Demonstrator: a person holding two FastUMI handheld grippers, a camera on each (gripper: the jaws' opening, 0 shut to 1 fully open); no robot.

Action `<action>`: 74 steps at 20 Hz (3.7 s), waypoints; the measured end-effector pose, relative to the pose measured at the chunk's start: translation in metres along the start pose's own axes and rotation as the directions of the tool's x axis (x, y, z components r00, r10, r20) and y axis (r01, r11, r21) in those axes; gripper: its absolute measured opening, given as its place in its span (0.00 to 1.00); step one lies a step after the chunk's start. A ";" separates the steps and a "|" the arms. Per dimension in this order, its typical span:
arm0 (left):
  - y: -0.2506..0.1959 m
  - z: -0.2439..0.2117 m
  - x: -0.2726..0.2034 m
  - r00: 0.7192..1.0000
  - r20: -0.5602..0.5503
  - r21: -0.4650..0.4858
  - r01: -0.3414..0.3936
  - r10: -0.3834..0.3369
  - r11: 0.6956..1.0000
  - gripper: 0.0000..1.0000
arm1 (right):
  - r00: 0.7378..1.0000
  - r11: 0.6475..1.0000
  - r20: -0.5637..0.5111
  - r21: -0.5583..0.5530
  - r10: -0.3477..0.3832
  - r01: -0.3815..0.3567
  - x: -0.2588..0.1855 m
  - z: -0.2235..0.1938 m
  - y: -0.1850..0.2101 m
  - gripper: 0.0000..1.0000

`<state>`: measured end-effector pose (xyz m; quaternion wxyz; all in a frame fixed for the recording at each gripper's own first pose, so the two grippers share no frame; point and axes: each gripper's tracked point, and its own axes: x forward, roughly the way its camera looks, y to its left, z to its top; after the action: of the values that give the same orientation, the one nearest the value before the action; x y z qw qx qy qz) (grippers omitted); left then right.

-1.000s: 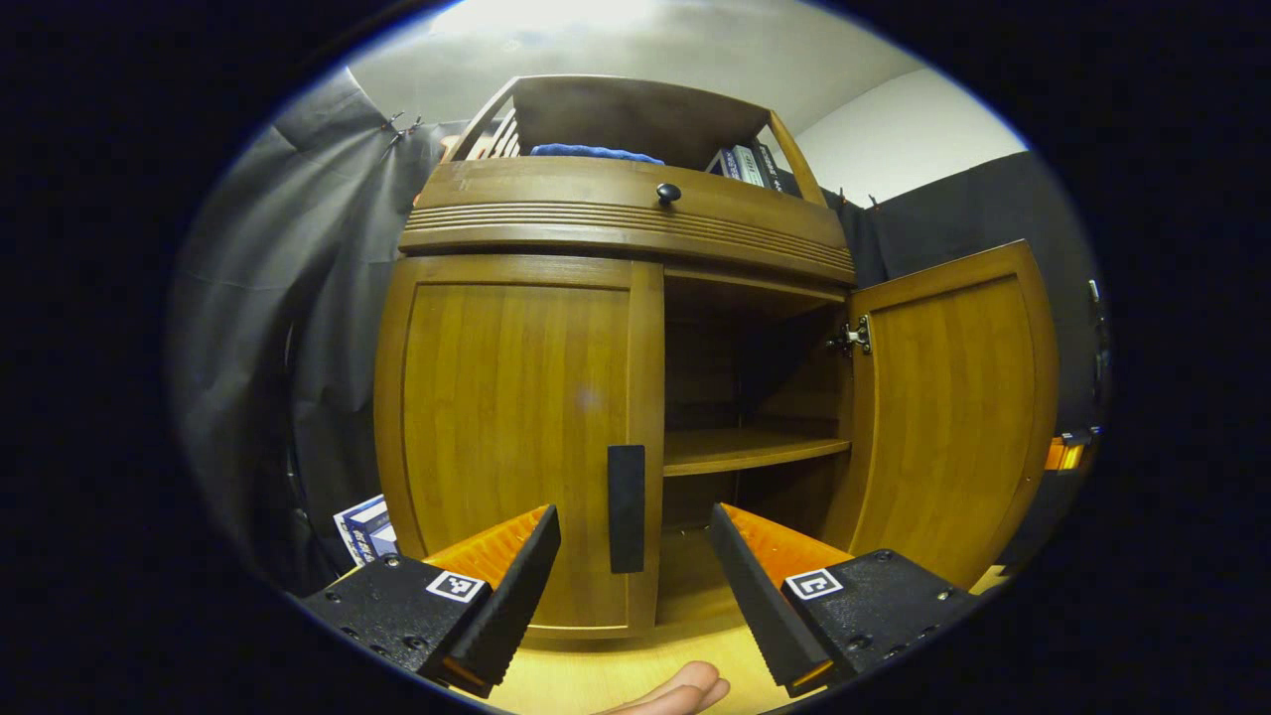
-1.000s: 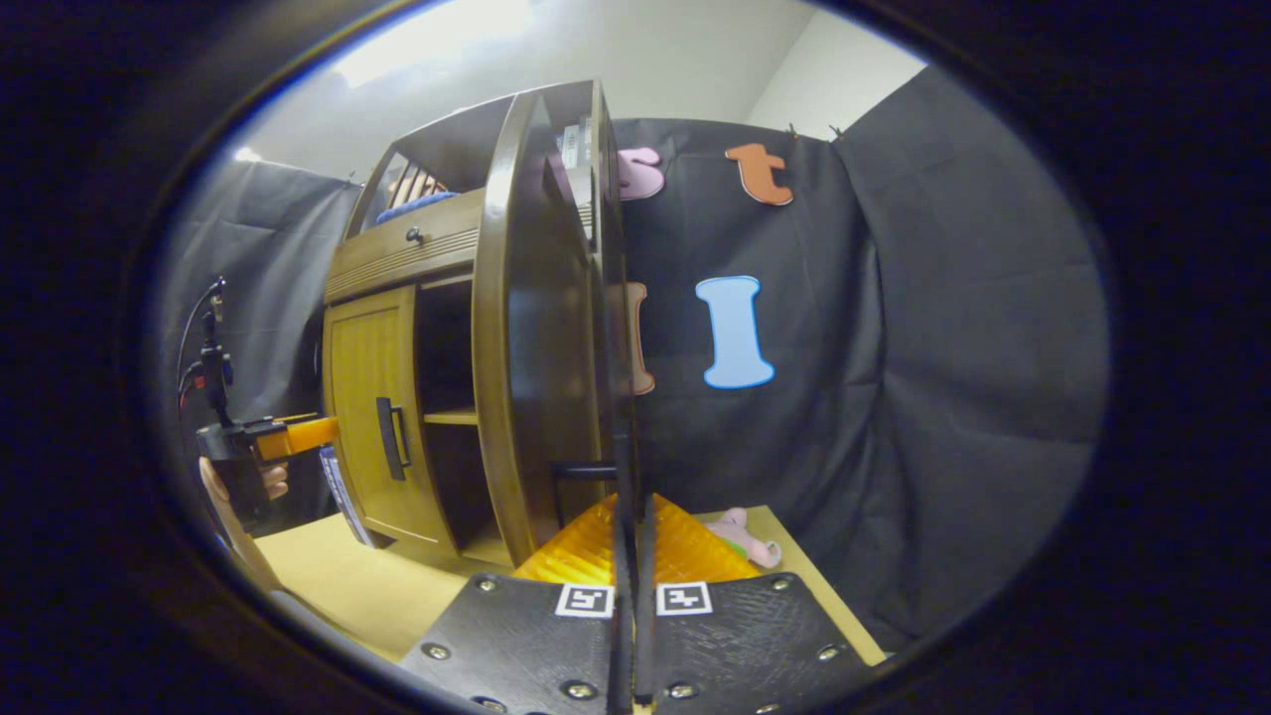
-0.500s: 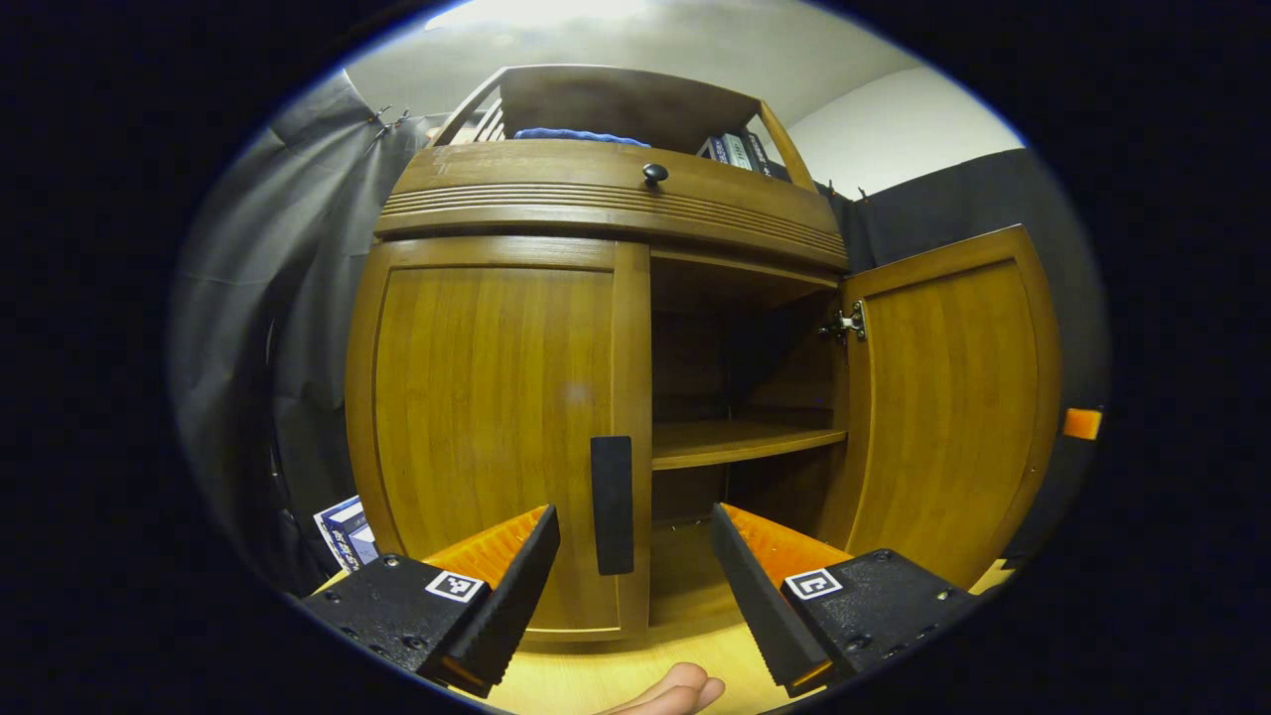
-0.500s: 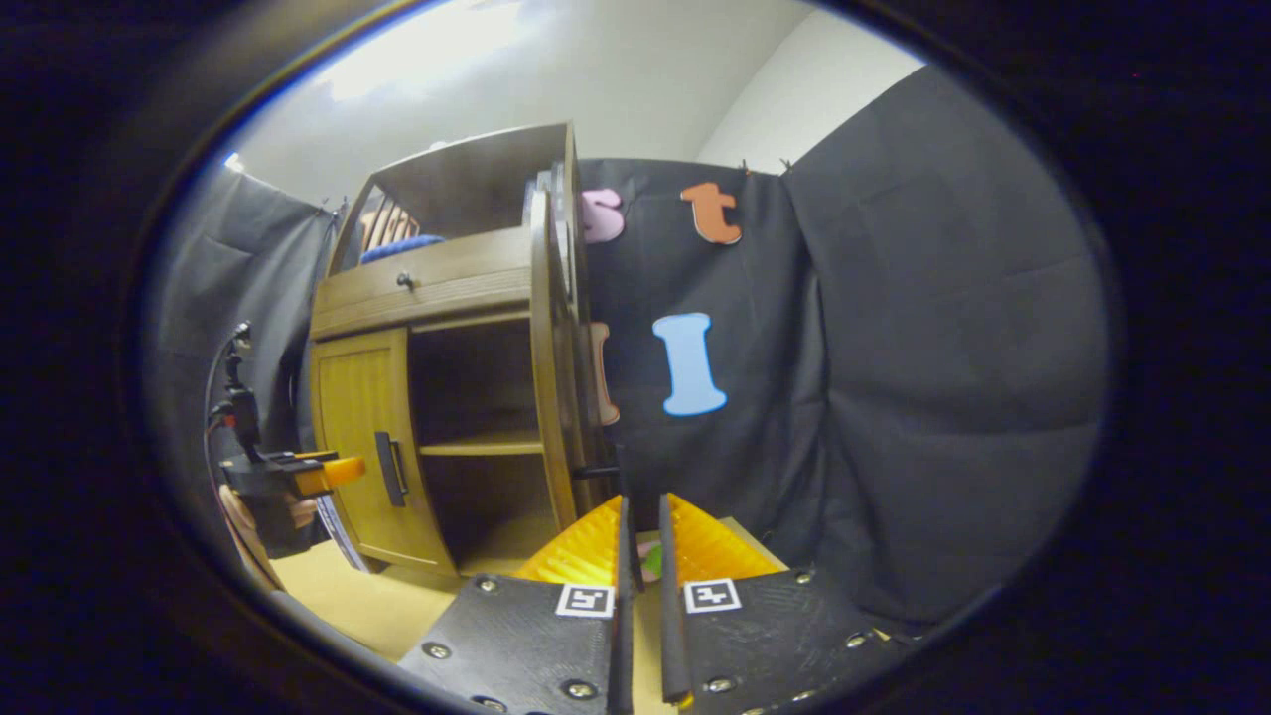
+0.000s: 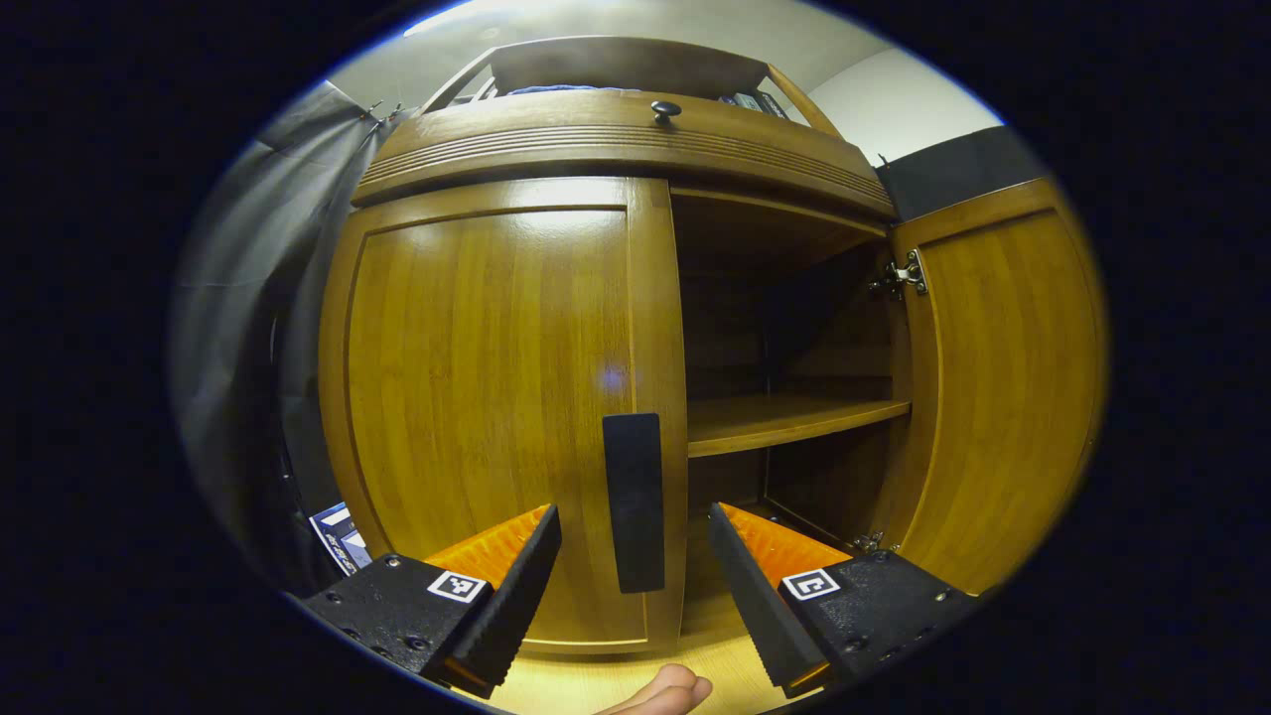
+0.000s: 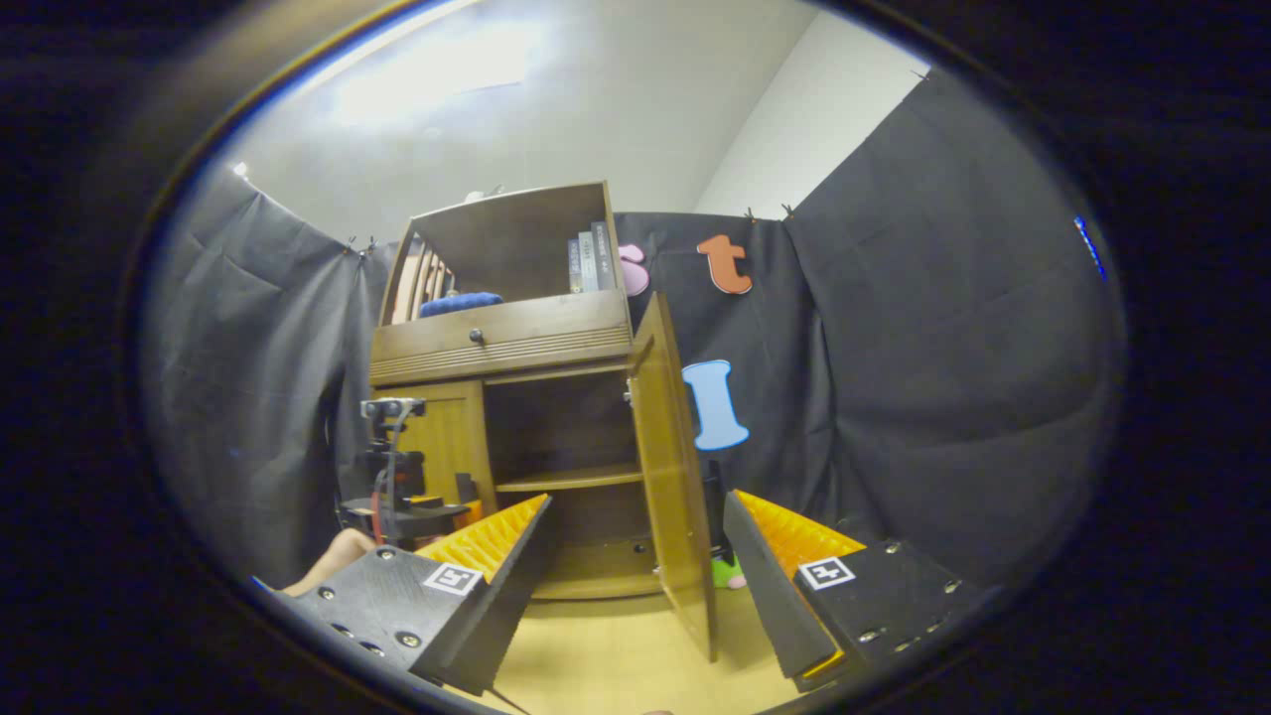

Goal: Open the right door of the double-door shoe cabinet with the right hand, and open the left door with the left hand.

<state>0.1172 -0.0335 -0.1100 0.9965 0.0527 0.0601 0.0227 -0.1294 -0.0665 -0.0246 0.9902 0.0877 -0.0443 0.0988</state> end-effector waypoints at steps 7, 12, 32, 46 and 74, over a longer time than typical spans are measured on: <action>-0.013 0.002 0.025 1.000 -0.003 0.092 -0.004 0.004 0.996 0.81 | 0.998 0.997 -0.016 -0.044 0.066 -0.067 -0.037 -0.010 0.052 0.97; -0.008 -0.016 0.042 0.998 -0.060 0.077 -0.010 0.014 0.997 0.67 | 0.995 0.994 0.015 -0.039 0.103 -0.103 -0.048 0.000 0.064 1.00; 0.004 -0.021 -0.008 0.993 -0.111 0.003 0.040 -0.039 0.999 0.33 | 1.000 0.999 0.020 -0.046 0.005 -0.004 -0.056 0.009 0.041 1.00; 0.023 -0.020 -0.080 0.989 -0.100 0.000 0.108 -0.107 0.994 0.32 | 0.999 0.998 -0.006 -0.044 -0.046 0.046 -0.048 -0.002 0.023 1.00; 0.155 -0.014 -0.197 0.999 -0.043 -0.055 -0.023 0.020 0.998 0.20 | 0.997 0.999 -0.069 0.014 0.043 -0.042 -0.026 -0.040 0.079 1.00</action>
<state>-0.0860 0.1115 -0.0840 0.9958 0.0250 0.0801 0.0361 -0.1678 0.0120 -0.0536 0.9883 0.0893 -0.0109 0.1229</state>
